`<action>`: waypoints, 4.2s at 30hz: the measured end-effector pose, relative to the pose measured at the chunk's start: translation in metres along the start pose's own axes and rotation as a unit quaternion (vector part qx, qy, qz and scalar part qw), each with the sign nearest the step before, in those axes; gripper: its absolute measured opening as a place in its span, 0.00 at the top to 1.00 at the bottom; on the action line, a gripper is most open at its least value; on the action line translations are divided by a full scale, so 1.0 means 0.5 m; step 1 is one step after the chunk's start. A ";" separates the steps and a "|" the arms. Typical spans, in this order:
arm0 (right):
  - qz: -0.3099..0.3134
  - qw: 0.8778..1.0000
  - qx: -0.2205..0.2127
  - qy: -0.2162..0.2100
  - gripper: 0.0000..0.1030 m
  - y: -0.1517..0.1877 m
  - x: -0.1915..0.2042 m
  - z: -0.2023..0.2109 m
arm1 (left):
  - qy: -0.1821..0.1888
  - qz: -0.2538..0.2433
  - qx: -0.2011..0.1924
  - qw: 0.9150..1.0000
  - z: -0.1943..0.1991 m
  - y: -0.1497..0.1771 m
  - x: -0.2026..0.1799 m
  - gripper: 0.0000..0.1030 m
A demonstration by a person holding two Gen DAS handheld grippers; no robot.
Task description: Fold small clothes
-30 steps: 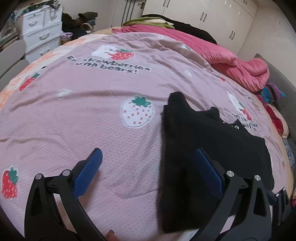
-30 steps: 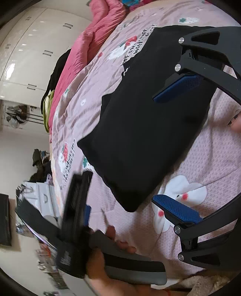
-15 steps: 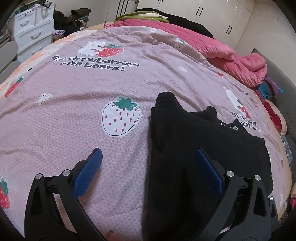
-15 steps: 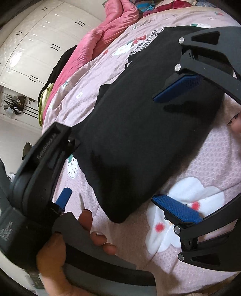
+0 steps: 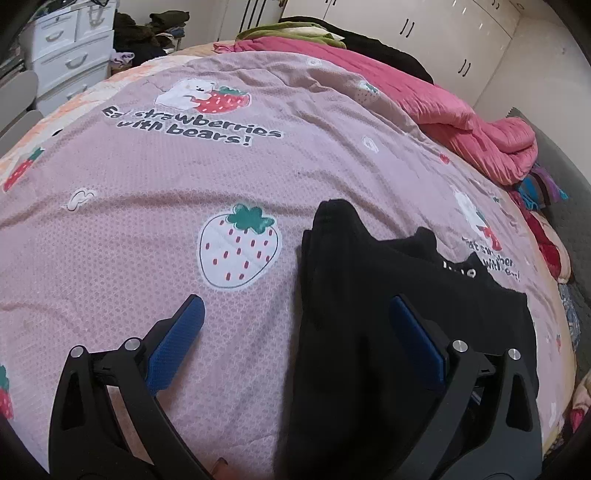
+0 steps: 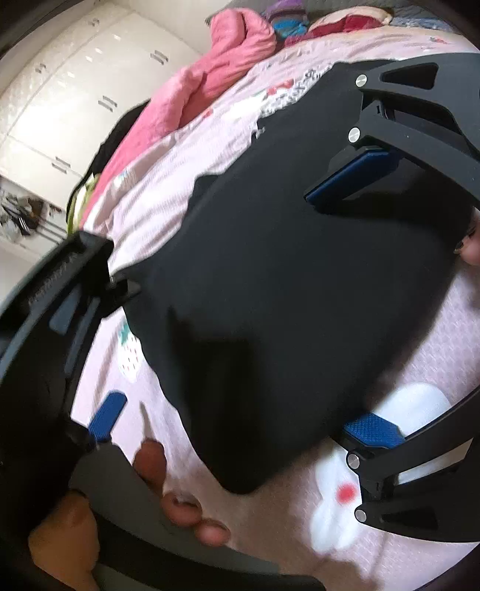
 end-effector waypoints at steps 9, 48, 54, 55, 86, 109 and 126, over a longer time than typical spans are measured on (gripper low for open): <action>-0.036 0.997 -0.071 -0.020 0.68 -0.005 -0.045 0.046 | 0.000 -0.001 0.002 1.000 -0.020 -0.009 -0.006 0.09; -0.186 0.966 -0.176 -0.043 0.93 0.098 -0.170 0.192 | 0.155 -0.051 -0.061 0.985 0.072 0.019 -0.223 0.81; -0.217 0.958 -0.184 -0.039 0.93 0.122 -0.205 0.214 | 0.164 -0.058 -0.065 0.983 0.085 0.016 -0.282 0.81; -0.224 0.956 -0.183 -0.040 0.93 0.127 -0.212 0.216 | 0.165 -0.064 -0.066 0.982 0.086 0.016 -0.299 0.81; -0.484 0.858 -0.062 -0.159 0.92 0.393 -0.429 0.128 | 0.191 -0.139 0.094 0.967 -0.114 0.150 -0.654 0.55; -0.515 0.816 -0.053 -0.257 0.20 0.347 -0.542 0.073 | 0.097 -0.148 0.013 0.984 -0.040 0.177 -0.445 0.31; -0.463 0.875 -0.045 -0.136 0.55 0.416 -0.553 0.119 | 0.102 -0.194 0.009 0.976 -0.007 0.243 -0.461 0.27</action>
Point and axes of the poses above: each gripper's, at about its wrist camera, not at the fingertips, and z roughly against the way its jaws point, x to its left, y to its underside, the point moved 3 cm from there along -z, roughly the way its jaws point, and after that the axes turned 3 degrees about x, right-handed, at the moved point
